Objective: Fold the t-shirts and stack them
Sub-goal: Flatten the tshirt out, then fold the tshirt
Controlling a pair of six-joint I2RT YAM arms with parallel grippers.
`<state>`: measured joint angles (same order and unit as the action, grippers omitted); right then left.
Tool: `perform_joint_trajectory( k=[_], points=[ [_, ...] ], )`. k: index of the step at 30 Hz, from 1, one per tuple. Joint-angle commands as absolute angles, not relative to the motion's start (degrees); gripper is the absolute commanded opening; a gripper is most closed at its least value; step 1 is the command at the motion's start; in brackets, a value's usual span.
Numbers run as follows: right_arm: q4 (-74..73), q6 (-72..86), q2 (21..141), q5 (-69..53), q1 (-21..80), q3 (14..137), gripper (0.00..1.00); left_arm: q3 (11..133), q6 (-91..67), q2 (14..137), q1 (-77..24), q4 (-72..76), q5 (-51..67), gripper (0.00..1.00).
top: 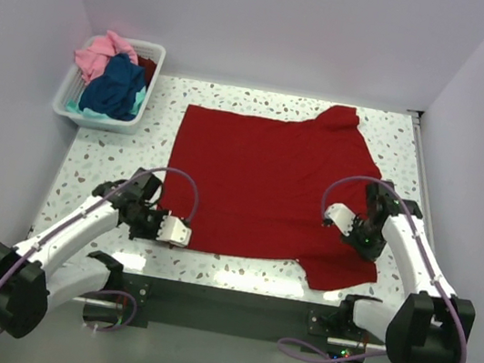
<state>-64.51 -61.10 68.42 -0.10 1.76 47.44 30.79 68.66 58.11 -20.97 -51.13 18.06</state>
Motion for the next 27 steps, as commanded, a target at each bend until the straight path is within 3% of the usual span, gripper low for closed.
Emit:
perform_joint_trajectory(
  k=[1,27],
  points=[
    [-66.97,-63.45,67.06,1.06,0.18,48.69,0.0,37.78,71.28,57.48,-17.77,-59.14,21.97,0.0],
    [-69.61,-67.59,93.59,-1.32,-1.85,77.42,0.0,63.1,66.36,82.96,-10.72,-53.36,24.87,0.0]
  ],
)
